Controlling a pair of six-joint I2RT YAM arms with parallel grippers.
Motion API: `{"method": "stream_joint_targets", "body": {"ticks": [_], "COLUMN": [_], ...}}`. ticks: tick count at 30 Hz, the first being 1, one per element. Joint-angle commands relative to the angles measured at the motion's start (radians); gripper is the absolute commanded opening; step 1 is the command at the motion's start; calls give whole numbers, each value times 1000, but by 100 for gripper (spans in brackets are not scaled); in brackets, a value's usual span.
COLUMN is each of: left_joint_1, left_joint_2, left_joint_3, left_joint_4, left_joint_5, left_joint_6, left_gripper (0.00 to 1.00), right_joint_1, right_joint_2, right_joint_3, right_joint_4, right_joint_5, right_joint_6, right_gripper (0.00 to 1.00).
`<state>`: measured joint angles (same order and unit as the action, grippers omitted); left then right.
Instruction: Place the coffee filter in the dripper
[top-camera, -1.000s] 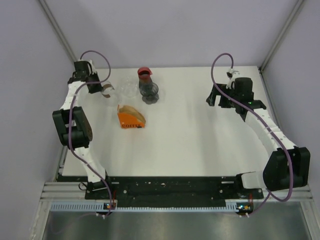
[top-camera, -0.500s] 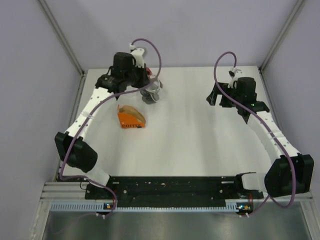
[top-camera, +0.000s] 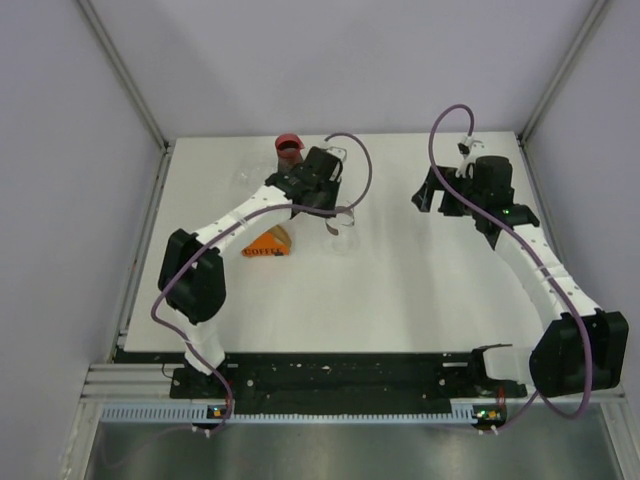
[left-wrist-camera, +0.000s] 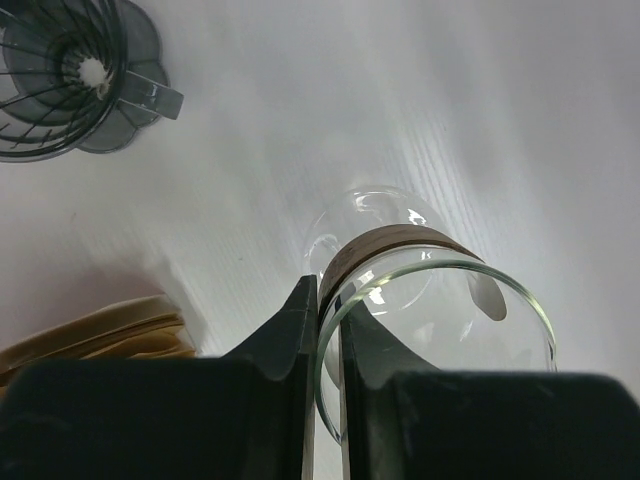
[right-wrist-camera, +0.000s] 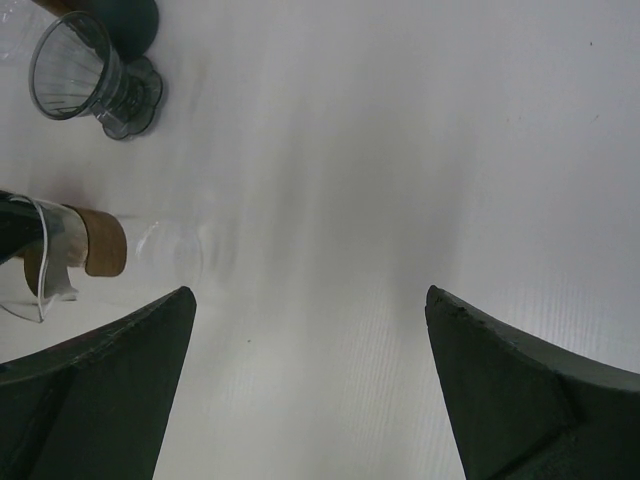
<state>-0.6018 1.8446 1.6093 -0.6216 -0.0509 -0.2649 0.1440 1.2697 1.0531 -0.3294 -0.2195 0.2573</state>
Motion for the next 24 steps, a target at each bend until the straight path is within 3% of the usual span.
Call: {"method": "stream_joint_targets", "body": {"ticks": [1, 9, 11, 16, 18, 20, 24], "left_joint_1": [-42, -42, -42, -38, -23, 9, 135], "left_joint_2": [-4, 25, 16, -4, -22, -45, -33], "left_joint_3": [-35, -66, -66, -42, -6, 36, 145], "left_joint_4": [111, 120, 125, 99, 85, 86, 69], "left_joint_5": [-115, -106, -96, -72, -57, -18, 132], "left_joint_6": [-42, -62, -54, -34, -16, -10, -49], "left_gripper": [0, 1, 12, 59, 71, 77, 74], "right_joint_1": [19, 22, 20, 20, 20, 20, 20], "right_joint_2": [-16, -36, -43, -53, -58, -62, -64], "right_joint_3": [-15, -11, -11, -5, -2, -1, -1], "right_joint_4": [55, 55, 56, 53, 52, 50, 50], "right_joint_5": [-29, -27, -23, -24, -29, -29, -24], "right_joint_6": [26, 25, 22, 20, 20, 17, 13], "right_gripper": [97, 97, 97, 97, 97, 97, 98]}}
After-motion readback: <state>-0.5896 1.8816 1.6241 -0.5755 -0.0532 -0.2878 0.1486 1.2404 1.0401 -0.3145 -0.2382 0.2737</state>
